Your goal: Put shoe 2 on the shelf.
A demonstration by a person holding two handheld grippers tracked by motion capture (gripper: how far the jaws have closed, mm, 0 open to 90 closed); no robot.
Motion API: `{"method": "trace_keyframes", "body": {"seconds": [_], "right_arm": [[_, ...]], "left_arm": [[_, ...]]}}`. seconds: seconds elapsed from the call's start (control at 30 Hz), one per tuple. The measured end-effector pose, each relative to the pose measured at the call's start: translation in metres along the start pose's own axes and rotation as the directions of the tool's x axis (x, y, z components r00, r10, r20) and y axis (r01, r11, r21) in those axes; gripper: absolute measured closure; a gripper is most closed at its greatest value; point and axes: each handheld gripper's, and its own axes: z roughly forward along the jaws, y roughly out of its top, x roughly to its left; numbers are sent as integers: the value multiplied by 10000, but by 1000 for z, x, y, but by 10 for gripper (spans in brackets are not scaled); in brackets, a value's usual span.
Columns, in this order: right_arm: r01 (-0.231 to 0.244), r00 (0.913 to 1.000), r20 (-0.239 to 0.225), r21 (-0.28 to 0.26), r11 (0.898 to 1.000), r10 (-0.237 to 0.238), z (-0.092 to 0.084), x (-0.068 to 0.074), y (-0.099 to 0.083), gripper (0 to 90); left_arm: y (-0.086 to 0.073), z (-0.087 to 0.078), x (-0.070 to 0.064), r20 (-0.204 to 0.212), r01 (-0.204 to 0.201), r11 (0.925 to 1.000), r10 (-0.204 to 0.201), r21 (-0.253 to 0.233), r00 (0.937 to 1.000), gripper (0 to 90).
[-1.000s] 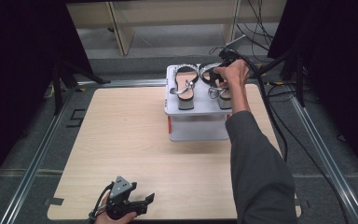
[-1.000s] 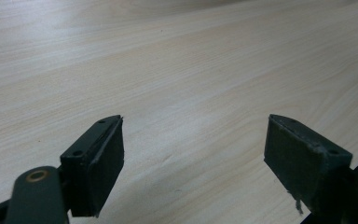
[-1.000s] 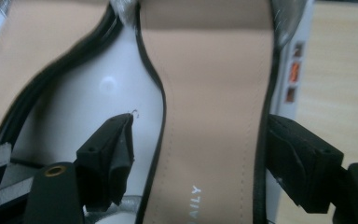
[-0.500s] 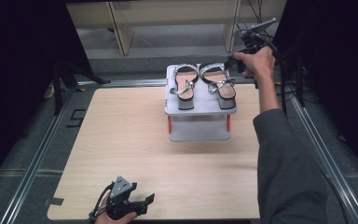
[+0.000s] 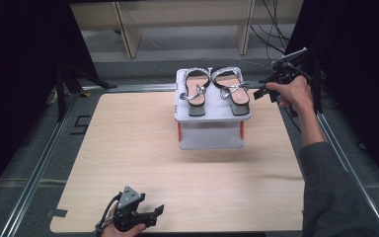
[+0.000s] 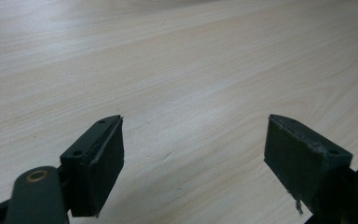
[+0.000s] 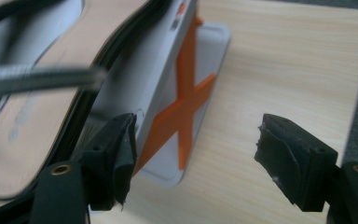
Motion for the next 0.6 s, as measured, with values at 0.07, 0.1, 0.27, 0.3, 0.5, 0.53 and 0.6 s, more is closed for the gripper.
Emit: {"method": "trace_keyframes", "body": {"seconds": [0.07,0.1,0.27,0.3,0.5,0.53,0.6], "right_arm": [[457,9986,-255,-117,9989,-460,4,5,-4,284],[455,9982,-379,-34,9990,-456,5,9,-6,290],[1203,9927,-109,-19,9927,-1203,6,28,-8,342],[1429,9897,63,-6,9897,-1429,6,31,-8,351],[2006,9790,372,31,9797,-2006,9,48,-5,346],[1902,9816,180,36,9817,-1902,10,52,-6,337],[1971,9803,-88,-7,9804,-1971,15,57,-6,311]], "left_arm": [[0,0,0,19,13,10000,-13,-9,10000,194],[0,0,1,-4,0,10000,0,8,10000,194],[0,0,1,-7,70,10000,-70,54,10000,194],[0,0,1,-52,68,9999,-67,87,10000,194],[0,1,1,7,278,9995,-278,-121,9996,194],[0,1,2,-30,258,9996,-259,-88,9997,194],[0,1,2,-55,241,9997,-242,-80,9997,194]]}}
